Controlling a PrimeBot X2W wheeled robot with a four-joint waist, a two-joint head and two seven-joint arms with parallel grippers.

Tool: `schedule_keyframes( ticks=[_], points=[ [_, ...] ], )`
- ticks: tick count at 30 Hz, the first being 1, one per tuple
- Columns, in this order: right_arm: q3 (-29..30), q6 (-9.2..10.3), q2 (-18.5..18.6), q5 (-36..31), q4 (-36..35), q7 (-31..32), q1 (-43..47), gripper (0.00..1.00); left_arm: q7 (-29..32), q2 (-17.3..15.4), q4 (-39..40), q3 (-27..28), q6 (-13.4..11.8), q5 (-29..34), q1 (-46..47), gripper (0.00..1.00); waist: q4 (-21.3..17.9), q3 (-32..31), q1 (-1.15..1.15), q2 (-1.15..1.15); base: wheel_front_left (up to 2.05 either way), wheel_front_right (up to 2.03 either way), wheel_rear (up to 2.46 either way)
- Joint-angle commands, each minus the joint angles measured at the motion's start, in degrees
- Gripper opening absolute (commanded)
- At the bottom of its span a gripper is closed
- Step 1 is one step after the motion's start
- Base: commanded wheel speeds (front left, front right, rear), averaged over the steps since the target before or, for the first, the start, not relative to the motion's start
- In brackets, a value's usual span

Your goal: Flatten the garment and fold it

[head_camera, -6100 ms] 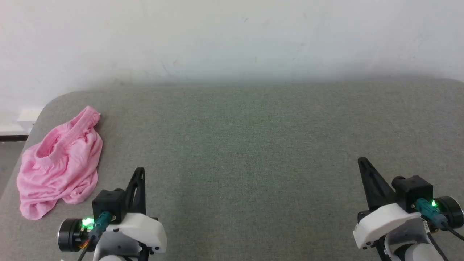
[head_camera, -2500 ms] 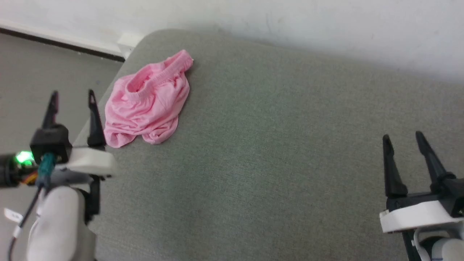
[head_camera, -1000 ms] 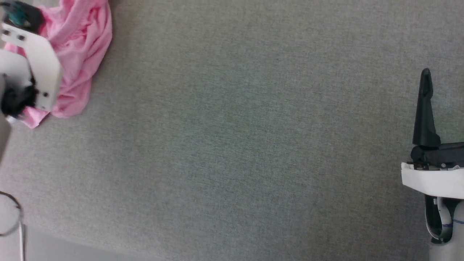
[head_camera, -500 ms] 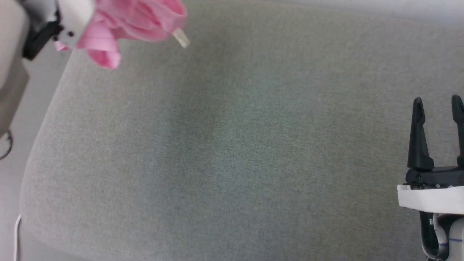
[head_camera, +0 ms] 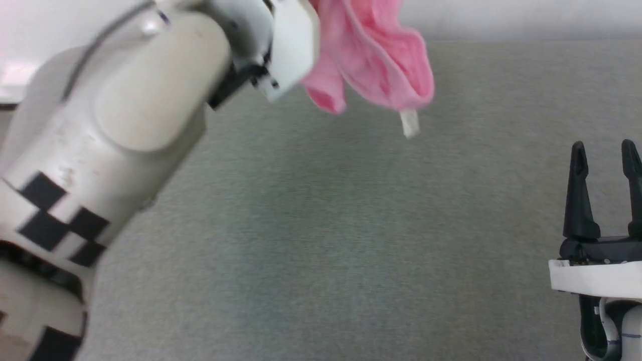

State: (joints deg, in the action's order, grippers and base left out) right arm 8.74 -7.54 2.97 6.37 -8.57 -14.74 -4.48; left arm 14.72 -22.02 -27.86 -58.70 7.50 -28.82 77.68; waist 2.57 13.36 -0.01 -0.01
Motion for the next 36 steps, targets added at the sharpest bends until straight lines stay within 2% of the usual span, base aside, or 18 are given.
schedule_keyframes(
  ticks=[1, 7, 11, 16, 19, 20, 21, 25, 28, 32, 36],
  points=[
    [0.1, 0.05, -0.1, 0.7, 0.1, -0.3, -0.2, 1.0, -1.0, 1.4, -1.5, -1.3, 0.0, -0.9, -3.0, 0.0, -9.0, 1.3, 0.01, 0.01, 0.0, 0.0, 0.0],
    [0.5, 0.05, -0.1, 1.2, 0.3, -0.3, -0.3, 1.0, -4.4, 6.0, -6.3, -6.1, 0.0, -4.5, -9.9, 0.0, -11.7, 2.7, 0.01, 0.01, 0.0, 0.0, 0.0],
    [0.7, 0.05, -0.1, 1.1, 0.2, -0.3, -0.5, 1.0, -4.5, 8.6, -9.5, -12.5, 0.0, -7.4, -16.8, 0.0, -11.5, 3.6, 0.01, 0.01, 0.0, 0.0, 0.0],
    [0.1, 0.05, -0.1, 0.8, 0.2, -0.3, -1.1, 1.0, -2.2, 8.6, -10.7, -14.3, 0.0, -9.4, -21.6, 0.0, -9.8, 4.3, 0.01, 0.01, 0.0, 0.0, 0.0],
    [0.1, 0.05, -0.1, 0.5, 0.1, -0.3, -1.1, 1.0, -3.4, 9.1, -10.4, -14.5, 0.0, -9.8, -22.8, 0.0, -8.1, 3.8, 0.01, 0.01, 0.0, 0.0, 0.0],
    [0.1, 0.05, -0.1, 0.4, 0.2, -0.3, -1.0, 1.0, -5.1, 9.2, -10.3, -14.5, 0.0, -9.7, -22.7, 0.27, -7.5, 3.4, 0.01, 0.01, 0.0, 0.0, 0.0],
    [0.1, 0.05, -0.1, 0.2, 0.2, -0.3, -0.8, 1.0, -7.7, 9.3, -10.5, -14.3, -0.2, -9.0, -22.0, 1.0, -7.0, 3.0, 0.01, 0.01, 0.0, 0.0, 0.0],
    [0.5, 0.05, -0.1, -0.3, 0.4, -0.3, 0.2, 1.0, -18.7, 10.4, -9.6, -12.0, -3.1, -6.5, -20.3, 1.0, -4.7, 0.7, 0.01, 0.01, 0.0, 0.0, 0.0],
    [0.9, 0.05, -0.1, -0.6, 0.6, -0.3, 1.3, 1.0, -24.6, 10.3, -7.3, -10.1, -5.9, -5.6, -20.1, 1.0, -3.0, -1.2, 0.01, 0.01, 0.0, 0.0, 0.0],
    [0.9, 0.05, -0.1, -0.7, 0.7, -0.3, 2.6, 1.0, -28.3, 8.4, -2.5, -7.5, -10.3, -4.9, -21.7, 1.0, -1.4, -3.3, 0.01, 0.01, 0.0, 0.0, 0.0],
    [1.0, 0.05, -0.1, -0.7, 0.6, -0.3, 3.6, 1.0, -29.6, 5.2, 4.0, -2.5, -17.2, -3.9, -25.8, 1.0, -0.6, -4.7, 0.01, 0.01, 0.0, 0.0, 0.0]
  ],
)
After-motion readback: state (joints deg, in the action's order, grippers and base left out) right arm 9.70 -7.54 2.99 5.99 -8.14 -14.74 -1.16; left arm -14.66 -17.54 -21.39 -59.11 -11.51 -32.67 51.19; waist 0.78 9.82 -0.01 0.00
